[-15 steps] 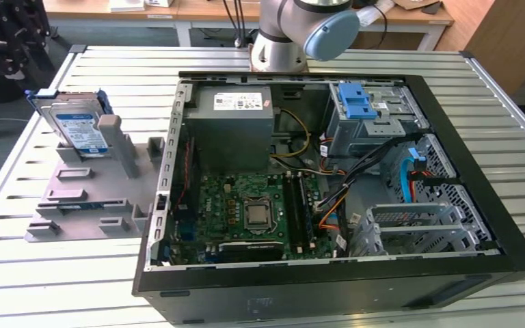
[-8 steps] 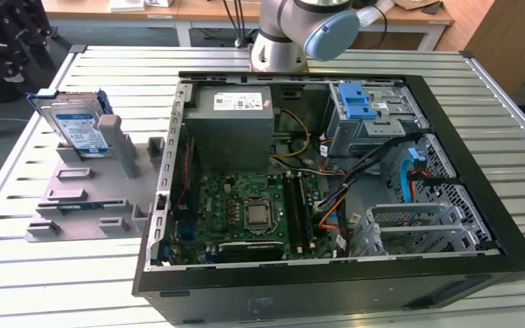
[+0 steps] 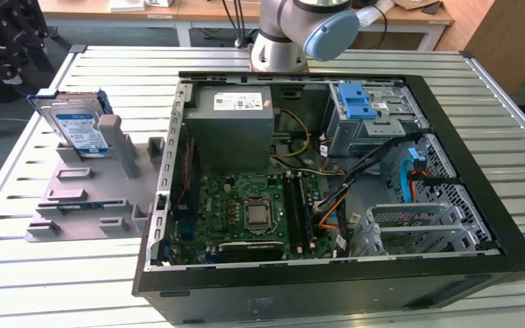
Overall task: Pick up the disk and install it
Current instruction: 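Pick up the disk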
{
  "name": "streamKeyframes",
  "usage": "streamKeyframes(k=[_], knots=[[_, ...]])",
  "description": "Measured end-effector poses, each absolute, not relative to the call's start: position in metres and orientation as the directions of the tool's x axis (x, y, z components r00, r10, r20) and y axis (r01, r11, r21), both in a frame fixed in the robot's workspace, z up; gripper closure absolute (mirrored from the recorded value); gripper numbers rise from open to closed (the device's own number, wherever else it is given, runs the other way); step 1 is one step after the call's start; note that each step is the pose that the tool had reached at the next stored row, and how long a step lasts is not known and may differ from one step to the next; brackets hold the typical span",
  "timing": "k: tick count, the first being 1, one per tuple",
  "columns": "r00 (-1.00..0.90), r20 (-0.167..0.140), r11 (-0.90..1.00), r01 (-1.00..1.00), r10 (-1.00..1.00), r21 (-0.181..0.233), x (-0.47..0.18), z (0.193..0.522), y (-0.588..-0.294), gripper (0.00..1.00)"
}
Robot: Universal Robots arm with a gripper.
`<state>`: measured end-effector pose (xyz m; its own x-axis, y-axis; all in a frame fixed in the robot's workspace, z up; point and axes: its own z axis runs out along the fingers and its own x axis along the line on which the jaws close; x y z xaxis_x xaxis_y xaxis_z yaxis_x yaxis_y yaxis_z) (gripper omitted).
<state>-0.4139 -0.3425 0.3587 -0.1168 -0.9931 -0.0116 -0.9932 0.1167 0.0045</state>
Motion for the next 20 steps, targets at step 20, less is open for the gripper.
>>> streamKeyframes(k=[20], knots=[[-0.117,-0.012,0.117,-0.993,-0.993,0.004,-0.4156,0.3487,-0.3396,0.41]])
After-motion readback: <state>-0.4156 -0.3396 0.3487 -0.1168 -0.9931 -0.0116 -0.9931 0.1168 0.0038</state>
